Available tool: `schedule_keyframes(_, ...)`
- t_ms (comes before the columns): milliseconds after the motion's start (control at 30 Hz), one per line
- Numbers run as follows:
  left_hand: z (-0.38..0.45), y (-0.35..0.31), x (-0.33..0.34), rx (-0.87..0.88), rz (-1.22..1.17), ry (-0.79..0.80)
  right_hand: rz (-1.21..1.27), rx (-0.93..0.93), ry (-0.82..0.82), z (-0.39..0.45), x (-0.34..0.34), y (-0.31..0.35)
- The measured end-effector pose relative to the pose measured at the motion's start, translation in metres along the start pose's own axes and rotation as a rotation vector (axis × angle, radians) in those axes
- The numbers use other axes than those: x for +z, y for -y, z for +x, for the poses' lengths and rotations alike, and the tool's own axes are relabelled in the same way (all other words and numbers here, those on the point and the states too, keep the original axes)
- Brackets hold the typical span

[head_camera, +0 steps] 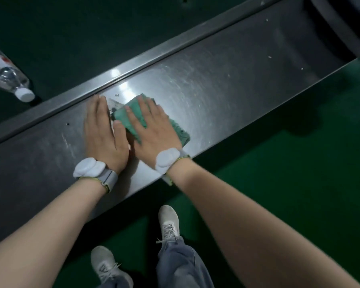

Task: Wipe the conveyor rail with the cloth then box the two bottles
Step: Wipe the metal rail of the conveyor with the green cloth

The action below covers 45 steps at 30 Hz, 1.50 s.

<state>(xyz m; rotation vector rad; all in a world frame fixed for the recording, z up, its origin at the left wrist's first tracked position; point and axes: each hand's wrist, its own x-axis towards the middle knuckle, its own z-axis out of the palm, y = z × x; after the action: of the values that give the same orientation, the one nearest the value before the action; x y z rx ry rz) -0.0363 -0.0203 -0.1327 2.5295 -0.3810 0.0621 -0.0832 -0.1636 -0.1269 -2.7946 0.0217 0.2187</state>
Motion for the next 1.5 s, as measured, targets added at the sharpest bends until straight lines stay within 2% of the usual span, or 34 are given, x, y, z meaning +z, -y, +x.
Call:
schedule_keyframes(100, -0.008, 0.007, -0.002, -0.006, 0.027, 0.000, -0.059, 0.072, -0.081, -0.017, -0.015, -0.054)
schedule_keyframes(167, -0.016, 0.014, -0.005, -0.034, 0.028, 0.004, -0.076, 0.206, -0.139, -0.026, -0.031, -0.095)
schedule_keyframes(300, -0.031, 0.033, -0.016, -0.068, 0.035, 0.000, -0.033, 0.506, -0.135, -0.031, -0.058, -0.156)
schedule_keyframes(400, -0.046, 0.049, -0.029, -0.102, 0.035, 0.000, -0.022, 0.659, -0.200, -0.027, -0.055, -0.151)
schedule_keyframes(533, -0.063, 0.063, -0.044, -0.153, 0.019, 0.014, -0.019, 0.796, -0.270, -0.023, -0.036, -0.103)
schedule_keyframes(767, -0.090, 0.114, -0.082, -0.216, 0.054, 0.006, -0.040, 0.590, -0.230, -0.010, 0.021, 0.049)
schedule_keyframes(967, -0.103, 0.158, -0.103, -0.295, 0.090, -0.020, 0.012, 0.271, -0.214, -0.012, 0.076, 0.177)
schedule_keyframes(1033, -0.107, 0.172, -0.109, -0.304, 0.082, -0.040, 0.014, 0.125, -0.148, -0.016, 0.091, 0.212)
schedule_keyframes(1100, -0.111, 0.182, -0.113, -0.323, 0.064, -0.055, -0.024, -0.014, -0.056, -0.022, 0.101, 0.234)
schedule_keyframes(1200, -0.119, 0.191, -0.119, -0.338, 0.051, -0.066, 0.002, -0.131, 0.009, -0.020, 0.098, 0.228)
schedule_keyframes(1300, -0.125, 0.201, -0.129, -0.329, 0.061, -0.046, 0.231, -0.068, -0.057, -0.014, 0.075, 0.205)
schedule_keyframes(1400, -0.128, 0.216, -0.143, -0.328, 0.064, -0.037, 0.451, 0.180, -0.245, -0.011, 0.053, 0.174)
schedule_keyframes(1500, -0.130, 0.240, -0.159, -0.324, 0.073, -0.049, 0.499, 0.436, -0.335, 0.001, 0.034, 0.140)
